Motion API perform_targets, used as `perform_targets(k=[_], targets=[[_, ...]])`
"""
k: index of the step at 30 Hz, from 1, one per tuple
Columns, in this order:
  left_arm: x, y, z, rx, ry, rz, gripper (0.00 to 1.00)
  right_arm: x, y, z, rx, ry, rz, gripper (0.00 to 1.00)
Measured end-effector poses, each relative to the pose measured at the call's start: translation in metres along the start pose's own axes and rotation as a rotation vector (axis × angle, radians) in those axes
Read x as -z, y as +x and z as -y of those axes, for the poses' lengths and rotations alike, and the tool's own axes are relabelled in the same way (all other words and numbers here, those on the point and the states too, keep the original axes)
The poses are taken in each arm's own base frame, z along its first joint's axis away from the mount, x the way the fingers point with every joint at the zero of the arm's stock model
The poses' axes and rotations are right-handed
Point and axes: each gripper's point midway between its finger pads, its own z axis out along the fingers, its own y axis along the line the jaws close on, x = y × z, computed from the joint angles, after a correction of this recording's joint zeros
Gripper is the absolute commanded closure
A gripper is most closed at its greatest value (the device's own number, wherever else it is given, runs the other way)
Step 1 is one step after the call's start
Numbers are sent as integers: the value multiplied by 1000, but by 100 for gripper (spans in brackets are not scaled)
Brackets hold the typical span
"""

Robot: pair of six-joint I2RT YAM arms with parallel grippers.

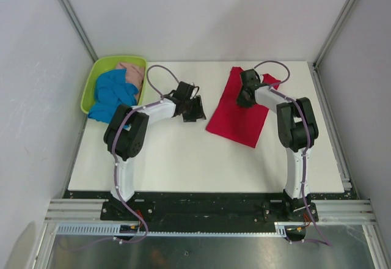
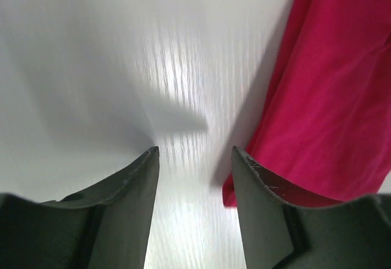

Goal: Fold and stack the t-shirts
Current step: Fold the folded rectangular tshirt in 1/3 of the way, then grab one side of the 2/3 rectangular tshirt with both arms

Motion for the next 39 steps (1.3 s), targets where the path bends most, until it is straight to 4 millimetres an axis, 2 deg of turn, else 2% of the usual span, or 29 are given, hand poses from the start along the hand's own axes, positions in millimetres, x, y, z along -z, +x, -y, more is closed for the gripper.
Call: perform_targets(k=[2,9,16,21,28,32,39], targets=[[6,11,-1,11,10,-23,45,0,0,-1,8,-3,-1,74],[13,30,5,42,63,-84,50,6,-5,3,18,-4,-30,73],[19,34,15,49,122,-109,53,16,-11,6,11,1,-53,72],[20,36,22,45,153,-121,56,37,-19,6,5,1,-43,73],[20,41,28,30,168,-127,63,81,-34,2,-33,-26,8,73],[18,47,28,17,144,-131,65,106,-24,10,-54,-27,14,73],[13,58,19,-5,69,-142,68,132,21,37,-76,18,-32,73]])
